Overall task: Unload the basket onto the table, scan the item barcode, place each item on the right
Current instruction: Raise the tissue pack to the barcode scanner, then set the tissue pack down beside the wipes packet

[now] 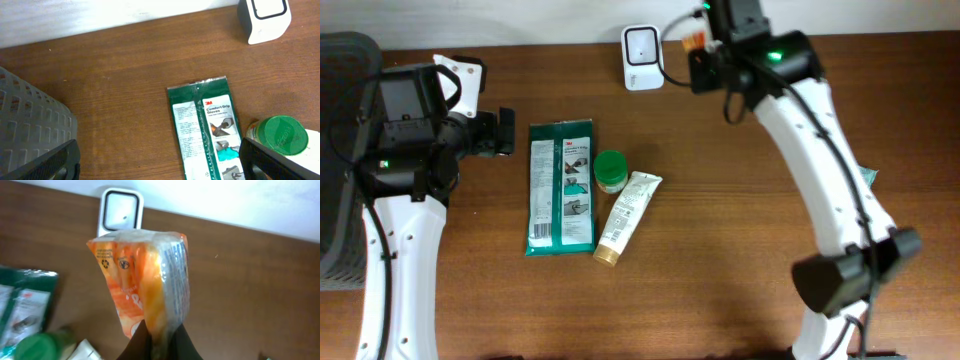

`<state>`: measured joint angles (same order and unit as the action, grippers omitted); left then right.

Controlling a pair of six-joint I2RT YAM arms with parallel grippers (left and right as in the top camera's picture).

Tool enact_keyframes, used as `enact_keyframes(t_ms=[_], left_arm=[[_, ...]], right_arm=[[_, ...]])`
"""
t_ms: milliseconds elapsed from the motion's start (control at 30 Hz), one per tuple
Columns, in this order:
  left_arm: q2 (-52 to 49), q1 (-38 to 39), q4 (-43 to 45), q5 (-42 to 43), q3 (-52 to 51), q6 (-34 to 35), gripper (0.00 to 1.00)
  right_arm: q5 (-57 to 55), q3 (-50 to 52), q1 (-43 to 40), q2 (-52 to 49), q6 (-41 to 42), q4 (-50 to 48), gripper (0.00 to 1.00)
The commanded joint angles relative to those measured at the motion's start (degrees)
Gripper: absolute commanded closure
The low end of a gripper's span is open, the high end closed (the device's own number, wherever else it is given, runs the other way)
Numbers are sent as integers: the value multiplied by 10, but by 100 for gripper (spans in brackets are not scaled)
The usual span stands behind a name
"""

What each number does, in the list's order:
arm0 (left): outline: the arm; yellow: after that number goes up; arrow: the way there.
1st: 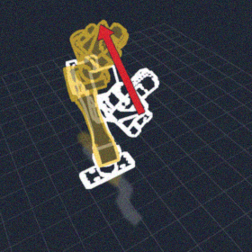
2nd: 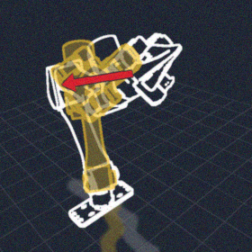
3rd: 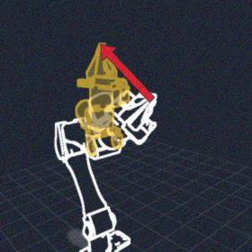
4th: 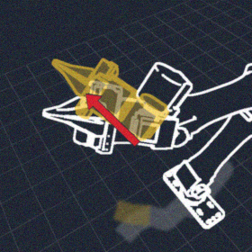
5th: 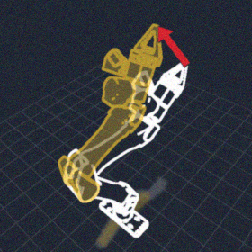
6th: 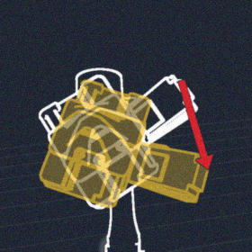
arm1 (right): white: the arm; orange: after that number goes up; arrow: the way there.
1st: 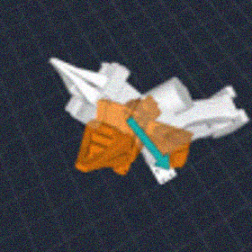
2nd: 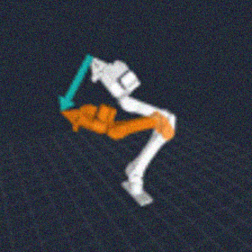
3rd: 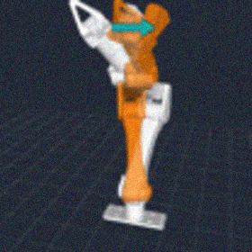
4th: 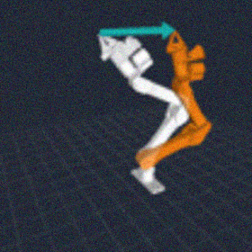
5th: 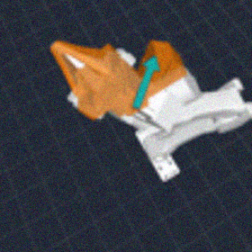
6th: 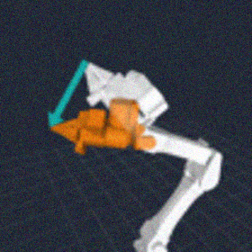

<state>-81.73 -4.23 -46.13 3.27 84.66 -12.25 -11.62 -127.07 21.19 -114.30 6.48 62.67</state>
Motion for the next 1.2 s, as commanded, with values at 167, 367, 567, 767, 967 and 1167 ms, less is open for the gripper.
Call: enact_keyframes(t_ms=[167,367,567,767,967,1167], left_arm=[[7,1,2,8,7,-5,1],[7,1,1,8,7,-5,1],[7,1,1,8,7,-5,1],[7,1,1,8,7,-5,1],[7,1,1,8,7,-5,1],[7,1,1,8,7,-5,1]], right_arm=[[-251,-55,63,-209,-327,-373,96],[-227,-55,74,-335,-558,-550,96],[-244,-54,74,-340,-557,-551,96],[-204,-54,74,-172,-327,-397,96],[-85,-54,-29,59,78,81,96],[41,55,-249,32,153,259,96]])
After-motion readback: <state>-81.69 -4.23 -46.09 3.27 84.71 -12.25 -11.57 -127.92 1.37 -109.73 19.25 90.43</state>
